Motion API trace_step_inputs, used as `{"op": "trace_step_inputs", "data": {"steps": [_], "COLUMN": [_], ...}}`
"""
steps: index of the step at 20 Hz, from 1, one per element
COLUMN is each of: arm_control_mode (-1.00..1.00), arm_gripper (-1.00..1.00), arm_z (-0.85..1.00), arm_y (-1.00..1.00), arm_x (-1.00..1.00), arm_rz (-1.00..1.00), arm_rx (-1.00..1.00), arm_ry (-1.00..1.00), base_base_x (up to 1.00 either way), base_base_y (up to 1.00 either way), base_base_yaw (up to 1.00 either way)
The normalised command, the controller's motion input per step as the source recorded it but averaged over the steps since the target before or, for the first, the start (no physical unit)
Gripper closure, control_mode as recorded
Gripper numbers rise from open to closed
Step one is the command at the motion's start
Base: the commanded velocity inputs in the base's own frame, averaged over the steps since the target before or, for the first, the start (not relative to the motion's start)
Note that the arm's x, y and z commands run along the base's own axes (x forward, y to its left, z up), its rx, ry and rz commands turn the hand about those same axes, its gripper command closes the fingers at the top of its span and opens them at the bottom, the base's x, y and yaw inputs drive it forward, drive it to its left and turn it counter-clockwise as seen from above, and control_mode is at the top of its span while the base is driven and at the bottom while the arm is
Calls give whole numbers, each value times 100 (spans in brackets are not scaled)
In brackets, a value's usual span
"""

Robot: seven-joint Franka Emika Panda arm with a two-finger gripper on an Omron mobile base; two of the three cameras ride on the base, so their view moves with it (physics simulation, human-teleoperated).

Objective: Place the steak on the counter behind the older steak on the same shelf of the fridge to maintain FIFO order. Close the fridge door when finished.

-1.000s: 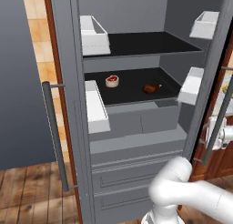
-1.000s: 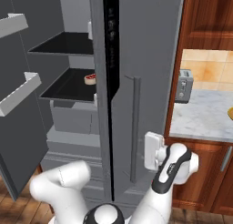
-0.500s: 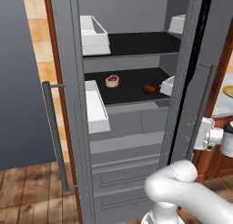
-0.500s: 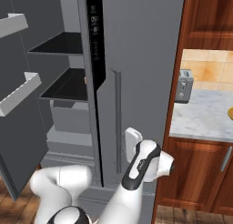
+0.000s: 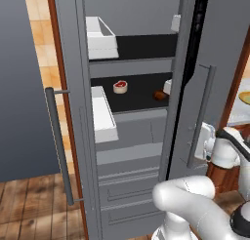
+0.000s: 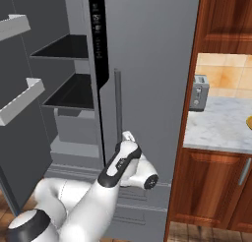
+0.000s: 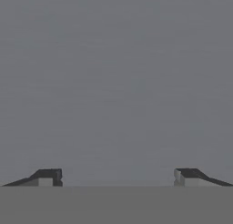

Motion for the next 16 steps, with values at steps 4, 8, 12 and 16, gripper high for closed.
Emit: {"op": "trace_step_inputs", "data": {"steps": [4, 8, 12, 16], "arm_control_mode": [-100, -100, -100, -100], "arm_gripper": [-100, -100, -100, -100], "arm_z": [28, 22, 8, 5], "arm_y": [-39, -69, -61, -48], "arm_x": [44, 36, 41, 45], "arm_rz": [-24, -20, -18, -16], "arm_rx": [0, 3, 4, 4], "arm_ry": [5, 6, 6, 5], "base_base_x": [0, 0, 0, 0], "base_base_y": [0, 0, 0, 0], "base_base_yaw": [0, 0, 0, 0]}}
